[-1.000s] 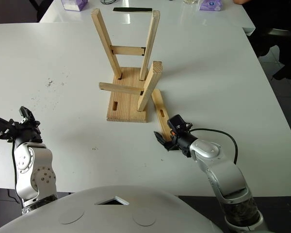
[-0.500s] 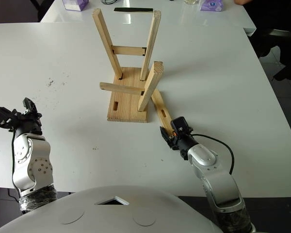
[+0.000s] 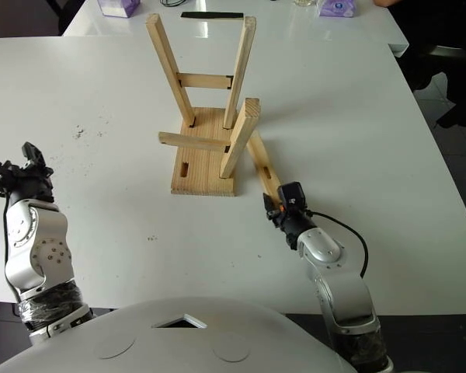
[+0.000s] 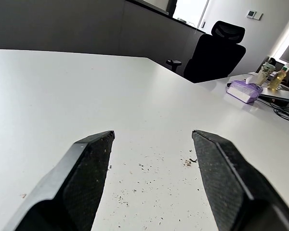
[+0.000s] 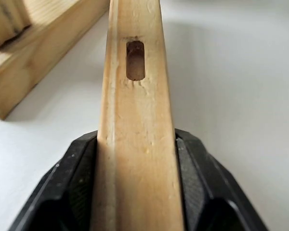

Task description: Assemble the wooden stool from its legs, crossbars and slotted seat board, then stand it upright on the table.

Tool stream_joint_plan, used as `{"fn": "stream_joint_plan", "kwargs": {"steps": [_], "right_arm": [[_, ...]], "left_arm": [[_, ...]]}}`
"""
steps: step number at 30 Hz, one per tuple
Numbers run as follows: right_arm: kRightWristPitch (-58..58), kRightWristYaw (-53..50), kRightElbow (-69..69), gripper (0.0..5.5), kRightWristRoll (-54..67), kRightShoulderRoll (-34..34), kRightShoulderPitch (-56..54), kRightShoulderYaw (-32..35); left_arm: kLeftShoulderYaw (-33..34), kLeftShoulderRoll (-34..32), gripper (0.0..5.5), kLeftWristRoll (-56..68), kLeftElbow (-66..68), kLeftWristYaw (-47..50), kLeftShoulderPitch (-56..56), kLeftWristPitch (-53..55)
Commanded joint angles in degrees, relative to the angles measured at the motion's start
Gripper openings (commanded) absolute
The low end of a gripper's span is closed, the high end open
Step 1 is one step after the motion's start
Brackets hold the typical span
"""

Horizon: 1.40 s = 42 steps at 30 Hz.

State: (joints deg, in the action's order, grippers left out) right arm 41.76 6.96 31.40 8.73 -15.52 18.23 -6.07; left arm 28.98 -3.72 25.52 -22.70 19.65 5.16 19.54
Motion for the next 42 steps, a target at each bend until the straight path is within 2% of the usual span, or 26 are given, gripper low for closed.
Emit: {"fn": "stream_joint_plan", "kwargs": {"steps": [1, 4, 7, 11, 15, 19, 23, 25, 29, 32, 36, 39, 42], "right_arm": [[1.81, -4.17, -7.4, 2.06, 3.06, 5.51, -11.41, 9.0], [-0.13, -9.55, -17.77, 2.06, 4.29, 8.61, -22.35, 16.59], [-6.67, -15.07, -28.83, 2.06, 6.58, 8.83, -36.02, 25.7], [-12.23, -19.28, -28.12, 2.06, 7.44, 7.34, -43.85, 31.17], [-18.0, -19.71, -25.4, 2.06, 5.62, 7.05, -49.05, 29.23], [-33.09, -14.63, -28.78, 2.06, -0.3, 3.87, -59.99, 22.14], [-39.42, -9.69, -30.94, 2.06, -1.13, 3.09, -67.48, 17.94], [-35.95, -6.42, -30.12, 2.06, 3.42, 4.04, -68.73, 17.34], [-23.5, 7.25, -23.79, 2.05, 20.21, 4.25, -68.61, 14.8], [-11.33, 17.0, -16.65, 2.05, 36.04, 1.29, -66.66, 14.43], [1.56, 26.57, -12.77, 2.05, 52.64, -4.1, -64.3, 15.24], [7.4, 31.36, -12.69, 2.05, 58.73, -7.89, -63.95, 14.9], [9.76, 33.86, -15.58, 2.05, 59.25, -9.58, -66.58, 13.69]], "left_arm": [[3.27, -1.71, 3.0, 1.02, 0.83, 2.56, -2.84, 3.67], [4.17, -4.81, 3.0, 0.74, 5.83, 3.37, -8.15, 7.09], [1.99, -10.09, 3.0, -1.28, 11.96, 2.66, -16.73, 11.39], [-1.37, -14.61, 3.0, -2.1, 17.59, -0.66, -27.11, 14.25], [-1.35, -16.13, 3.0, 1.83, 21.06, -6.9, -34.56, 16.07], [-3.13, -15.3, 3.0, 8.88, 21.29, -16.03, -41.55, 17.33], [-5.34, -15.13, 3.0, 17.19, 20.44, -27.22, -48.74, 18.4], [-5.46, -15.52, 3.0, 21.98, 19.76, -31.87, -51.25, 20.11], [-2.1, -15.76, 3.55, 35.59, 15.98, -35.99, -52.26, 25.08], [-0.2, -16.05, 4.03, 45.28, 13.15, -35.56, -51.53, 27.91], [0.64, -16.0, 4.06, 59.09, 9.7, -33.32, -50.43, 30.0], [-1.54, -16.13, 4.06, 66.54, 5.25, -32.82, -47.62, 30.7], [-3.58, -17.28, 4.06, 70.74, 0.3, -32.82, -43.83, 30.22]]}}
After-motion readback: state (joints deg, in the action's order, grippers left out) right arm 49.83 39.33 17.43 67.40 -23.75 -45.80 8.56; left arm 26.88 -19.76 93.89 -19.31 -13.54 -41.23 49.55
